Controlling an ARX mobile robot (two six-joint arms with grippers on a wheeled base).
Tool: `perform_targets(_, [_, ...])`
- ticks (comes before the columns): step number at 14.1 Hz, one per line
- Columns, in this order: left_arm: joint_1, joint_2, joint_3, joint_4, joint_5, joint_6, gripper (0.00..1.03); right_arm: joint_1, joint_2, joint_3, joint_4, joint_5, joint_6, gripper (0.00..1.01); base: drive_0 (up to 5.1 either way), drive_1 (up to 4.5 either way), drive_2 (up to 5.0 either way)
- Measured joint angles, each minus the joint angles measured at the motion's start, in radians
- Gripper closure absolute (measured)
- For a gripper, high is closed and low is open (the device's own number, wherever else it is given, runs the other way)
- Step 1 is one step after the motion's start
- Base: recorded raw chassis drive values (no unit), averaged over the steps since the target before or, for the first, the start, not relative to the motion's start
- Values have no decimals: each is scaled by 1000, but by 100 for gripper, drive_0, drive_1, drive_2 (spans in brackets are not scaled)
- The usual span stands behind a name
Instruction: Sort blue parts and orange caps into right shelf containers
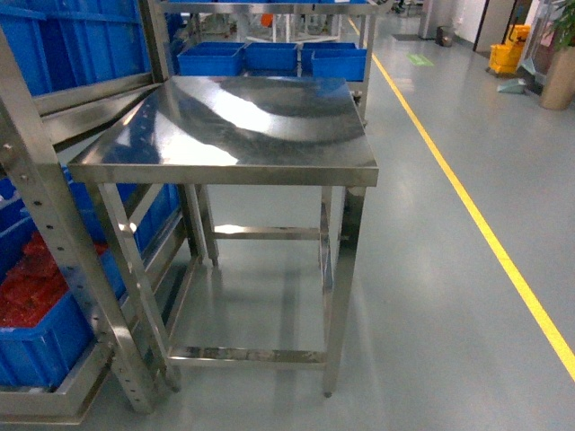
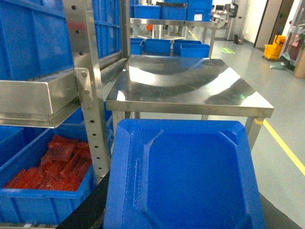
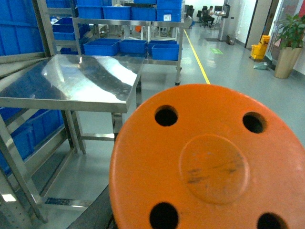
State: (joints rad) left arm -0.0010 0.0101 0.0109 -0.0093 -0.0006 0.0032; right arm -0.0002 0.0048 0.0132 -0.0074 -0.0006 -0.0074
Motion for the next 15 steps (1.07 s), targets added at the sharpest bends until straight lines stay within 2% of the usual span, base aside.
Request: perform_targets(15, [0,0,0,2,0,0,60,0,0,0,0,1,0,57,13,446,-420])
